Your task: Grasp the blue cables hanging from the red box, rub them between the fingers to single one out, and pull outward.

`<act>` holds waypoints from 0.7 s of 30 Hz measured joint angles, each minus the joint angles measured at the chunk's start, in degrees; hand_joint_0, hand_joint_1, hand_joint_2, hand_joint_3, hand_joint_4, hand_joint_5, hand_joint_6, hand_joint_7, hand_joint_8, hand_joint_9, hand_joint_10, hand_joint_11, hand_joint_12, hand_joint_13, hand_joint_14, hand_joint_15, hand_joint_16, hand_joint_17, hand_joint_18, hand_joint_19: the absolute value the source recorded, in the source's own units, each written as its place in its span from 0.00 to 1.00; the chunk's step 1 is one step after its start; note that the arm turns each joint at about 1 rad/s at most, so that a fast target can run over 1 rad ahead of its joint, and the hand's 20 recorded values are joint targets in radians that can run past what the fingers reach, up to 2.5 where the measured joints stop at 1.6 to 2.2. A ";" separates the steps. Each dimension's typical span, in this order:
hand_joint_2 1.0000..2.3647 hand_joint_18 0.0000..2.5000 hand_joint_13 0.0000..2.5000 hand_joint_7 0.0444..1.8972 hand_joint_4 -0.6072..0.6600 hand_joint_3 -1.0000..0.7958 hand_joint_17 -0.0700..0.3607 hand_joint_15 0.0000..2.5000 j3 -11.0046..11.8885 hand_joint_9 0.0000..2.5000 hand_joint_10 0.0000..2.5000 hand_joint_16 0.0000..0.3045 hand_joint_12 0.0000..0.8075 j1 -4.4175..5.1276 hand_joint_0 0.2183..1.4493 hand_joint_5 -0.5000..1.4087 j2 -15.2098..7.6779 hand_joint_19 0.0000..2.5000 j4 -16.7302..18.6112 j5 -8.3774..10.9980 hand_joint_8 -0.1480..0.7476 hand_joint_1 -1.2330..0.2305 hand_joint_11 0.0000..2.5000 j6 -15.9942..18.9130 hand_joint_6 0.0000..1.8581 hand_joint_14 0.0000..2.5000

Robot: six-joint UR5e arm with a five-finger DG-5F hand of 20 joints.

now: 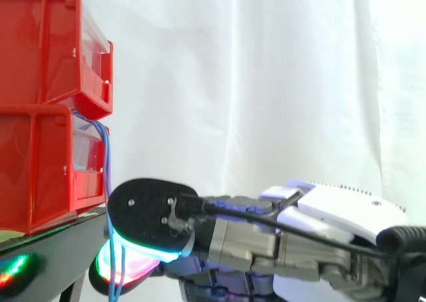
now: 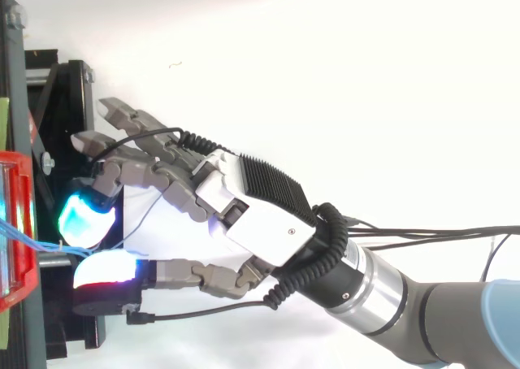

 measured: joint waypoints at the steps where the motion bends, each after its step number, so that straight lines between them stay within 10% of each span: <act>1: 0.01 0.00 0.03 0.66 0.72 0.35 0.37 0.00 0.04 0.11 0.00 0.13 0.45 0.01 0.29 0.18 -0.20 0.00 0.49 0.00 0.58 0.40 0.00 0.24 0.27 0.00; 21: 0.01 0.00 0.03 0.67 0.72 0.36 0.36 0.00 0.22 0.12 0.00 0.13 0.44 -0.09 0.30 0.18 -0.64 0.00 4.12 -0.28 0.58 0.40 0.00 3.80 0.27 0.00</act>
